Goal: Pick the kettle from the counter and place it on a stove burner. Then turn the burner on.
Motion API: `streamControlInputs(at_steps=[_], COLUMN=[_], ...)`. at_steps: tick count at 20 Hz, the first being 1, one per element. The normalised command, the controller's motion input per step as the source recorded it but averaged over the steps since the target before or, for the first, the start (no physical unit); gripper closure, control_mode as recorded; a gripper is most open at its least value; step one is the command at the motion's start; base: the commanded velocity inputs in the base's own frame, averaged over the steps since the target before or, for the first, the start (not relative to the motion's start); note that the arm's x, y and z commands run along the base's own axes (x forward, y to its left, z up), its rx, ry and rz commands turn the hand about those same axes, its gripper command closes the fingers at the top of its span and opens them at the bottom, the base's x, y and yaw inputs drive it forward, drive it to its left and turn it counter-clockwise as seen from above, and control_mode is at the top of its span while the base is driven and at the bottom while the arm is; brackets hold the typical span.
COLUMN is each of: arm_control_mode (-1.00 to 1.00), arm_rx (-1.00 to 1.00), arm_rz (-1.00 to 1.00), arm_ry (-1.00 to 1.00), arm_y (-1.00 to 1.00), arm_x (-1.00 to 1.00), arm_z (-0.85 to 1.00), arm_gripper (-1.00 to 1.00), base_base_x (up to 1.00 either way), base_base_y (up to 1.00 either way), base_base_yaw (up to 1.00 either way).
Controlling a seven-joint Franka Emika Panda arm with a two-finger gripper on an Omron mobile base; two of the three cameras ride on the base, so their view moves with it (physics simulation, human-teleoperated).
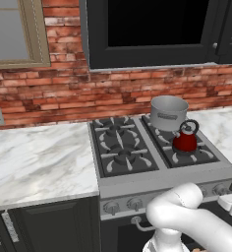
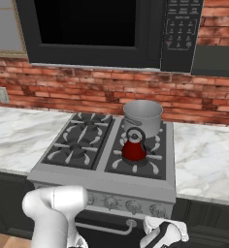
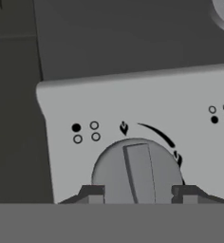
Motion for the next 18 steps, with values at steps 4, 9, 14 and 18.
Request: streamControlInputs(at_steps=[4, 9, 14, 18], arm_control_mode=[-1.00, -1.00, -1.00, -1.00], arm_rx=[0.00, 0.00, 0.00, 0.00], arm_rz=[-0.01, -0.05, -0.01, -0.02], arm_ry=[-0.09, -0.11, -0.09, -0.13], arm_y=[0.00, 0.00, 0.00, 0.00], arm_x=[0.00, 0.00, 0.00, 0.00], arm_z=[0.00, 0.00, -0.01, 0.00], arm_gripper=[-1.00, -1.00, -1.00, -1.00], base_base_x=[0.00, 0.00, 0.00, 0.00], base_base_y=[0.00, 0.00, 0.00, 0.00], base_base_yaw=[0.00, 0.00, 0.00, 0.00])
